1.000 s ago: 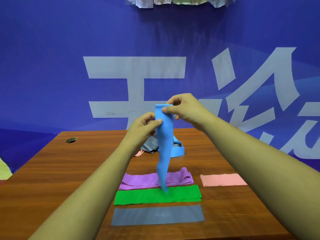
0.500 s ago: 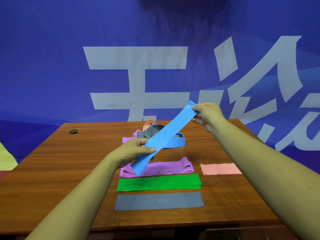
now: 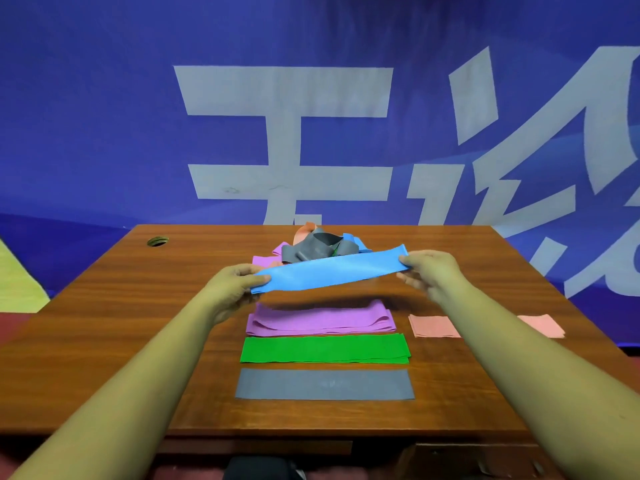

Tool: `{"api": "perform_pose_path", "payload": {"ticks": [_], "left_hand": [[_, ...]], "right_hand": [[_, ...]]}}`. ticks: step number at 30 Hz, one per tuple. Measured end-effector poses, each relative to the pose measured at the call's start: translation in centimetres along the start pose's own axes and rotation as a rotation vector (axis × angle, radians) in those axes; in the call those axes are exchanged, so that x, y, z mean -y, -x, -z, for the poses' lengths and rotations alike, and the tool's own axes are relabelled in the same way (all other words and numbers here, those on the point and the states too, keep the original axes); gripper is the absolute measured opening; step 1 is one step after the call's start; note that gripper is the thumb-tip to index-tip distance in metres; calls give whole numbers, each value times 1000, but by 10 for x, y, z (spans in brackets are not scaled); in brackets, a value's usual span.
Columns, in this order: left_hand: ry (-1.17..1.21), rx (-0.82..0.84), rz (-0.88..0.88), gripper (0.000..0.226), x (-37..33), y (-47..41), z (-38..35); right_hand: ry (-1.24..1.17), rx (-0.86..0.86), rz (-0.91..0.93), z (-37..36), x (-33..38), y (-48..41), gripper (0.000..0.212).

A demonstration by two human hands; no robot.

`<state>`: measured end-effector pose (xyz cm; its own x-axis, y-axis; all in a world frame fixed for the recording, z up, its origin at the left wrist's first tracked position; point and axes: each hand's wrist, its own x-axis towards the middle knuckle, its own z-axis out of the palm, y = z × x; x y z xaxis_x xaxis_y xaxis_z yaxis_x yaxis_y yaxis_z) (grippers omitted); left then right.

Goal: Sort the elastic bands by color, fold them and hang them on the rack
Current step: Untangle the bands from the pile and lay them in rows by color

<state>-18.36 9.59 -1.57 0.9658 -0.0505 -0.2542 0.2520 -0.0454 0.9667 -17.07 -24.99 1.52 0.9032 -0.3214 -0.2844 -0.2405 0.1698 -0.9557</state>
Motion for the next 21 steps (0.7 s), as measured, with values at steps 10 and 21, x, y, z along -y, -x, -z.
{"api": "perform_pose_path", "payload": {"ticks": [10, 21], "left_hand": [[-288, -300, -45, 18, 33, -57, 12], [-815, -341, -135, 14, 69, -85, 7]], "right_hand": [[453, -90, 115, -15, -53, -55, 6], [887, -88, 246, -18, -93, -86, 12]]}}
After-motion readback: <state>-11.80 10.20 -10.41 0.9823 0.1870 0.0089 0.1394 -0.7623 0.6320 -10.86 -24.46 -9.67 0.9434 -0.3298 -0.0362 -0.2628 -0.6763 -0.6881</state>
